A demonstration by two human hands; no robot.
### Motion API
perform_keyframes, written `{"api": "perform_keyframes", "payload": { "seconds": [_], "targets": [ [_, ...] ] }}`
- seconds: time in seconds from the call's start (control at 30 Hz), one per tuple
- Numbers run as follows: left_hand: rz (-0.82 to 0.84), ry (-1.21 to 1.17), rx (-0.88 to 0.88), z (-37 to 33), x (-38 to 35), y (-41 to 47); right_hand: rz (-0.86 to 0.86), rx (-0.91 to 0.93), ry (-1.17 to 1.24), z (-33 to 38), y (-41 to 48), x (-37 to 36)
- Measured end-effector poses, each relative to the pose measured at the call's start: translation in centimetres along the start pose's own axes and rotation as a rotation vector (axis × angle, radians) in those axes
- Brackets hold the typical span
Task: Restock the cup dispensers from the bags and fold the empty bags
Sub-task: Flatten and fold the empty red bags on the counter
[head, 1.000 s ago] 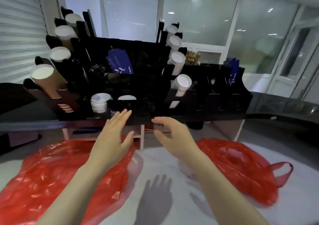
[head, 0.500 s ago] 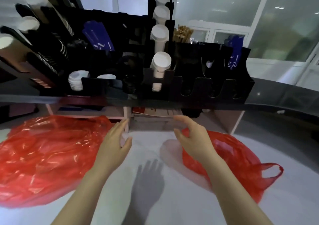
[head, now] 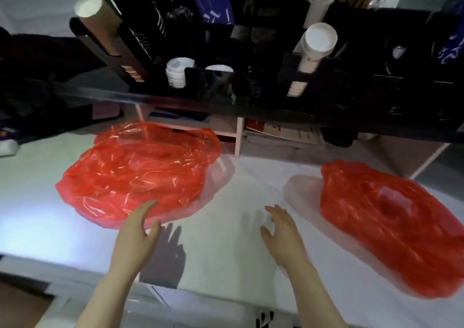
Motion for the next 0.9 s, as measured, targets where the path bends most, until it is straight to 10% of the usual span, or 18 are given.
{"api": "perform_keyframes", "payload": {
  "seconds": [0.4,0.73,0.9],
  "targets": [
    [0.243,0.213,-0.037,9.1,-0.7,4.8,-0.055,-0.048,-0.416,-2.1,-1.4,-5.5],
    [0.522,0.263,-0.534,8.5,-3.5,1.2,-0.151,-0.195,0.46,9.2,1.7,-12.9],
    [0.495,0.105,-0.503,11.8,-0.8,1.9,-0.441,-0.042,0.11,12.0,2.1,-13.5]
  ]
}}
Point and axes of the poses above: each hand's wrist, its own y-axis towards the middle knuckle, its own x-axis out of the back of the hand, z = x × y, the point moved 2 cm from there along y, towards the middle knuckle, and after that the axes turned 13 degrees about y, right-handed, at the moved point
